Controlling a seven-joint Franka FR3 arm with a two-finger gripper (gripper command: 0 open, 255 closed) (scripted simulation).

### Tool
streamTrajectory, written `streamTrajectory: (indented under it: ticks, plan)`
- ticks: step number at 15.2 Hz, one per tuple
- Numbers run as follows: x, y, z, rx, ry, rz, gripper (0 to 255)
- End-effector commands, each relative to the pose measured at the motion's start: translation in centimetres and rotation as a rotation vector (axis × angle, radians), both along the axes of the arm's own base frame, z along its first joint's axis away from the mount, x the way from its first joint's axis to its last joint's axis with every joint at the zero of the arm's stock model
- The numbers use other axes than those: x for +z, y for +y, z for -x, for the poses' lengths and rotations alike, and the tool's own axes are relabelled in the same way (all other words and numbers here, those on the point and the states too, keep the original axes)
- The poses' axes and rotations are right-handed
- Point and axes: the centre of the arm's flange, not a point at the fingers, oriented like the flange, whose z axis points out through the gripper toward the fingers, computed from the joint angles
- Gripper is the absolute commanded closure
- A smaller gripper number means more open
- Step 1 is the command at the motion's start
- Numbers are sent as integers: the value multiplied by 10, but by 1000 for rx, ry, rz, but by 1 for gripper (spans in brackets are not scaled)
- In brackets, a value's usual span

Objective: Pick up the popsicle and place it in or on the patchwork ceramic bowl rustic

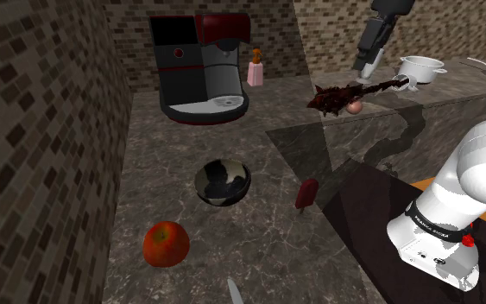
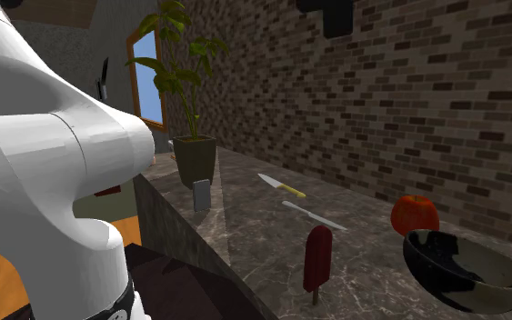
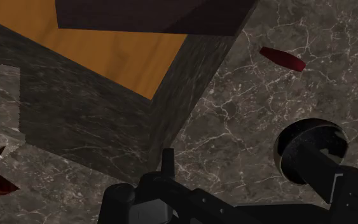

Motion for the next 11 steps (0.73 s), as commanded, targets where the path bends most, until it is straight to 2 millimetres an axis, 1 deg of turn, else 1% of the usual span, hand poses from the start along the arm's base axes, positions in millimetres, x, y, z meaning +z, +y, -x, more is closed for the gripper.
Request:
streamTrajectory:
  ticks: [1,6,11]
  plan:
    - [0,0,0,0,0,0,0]
    - [-48,50,14,-97,-3,39,0]
    - [-98,100,24,-194,-7,78,0]
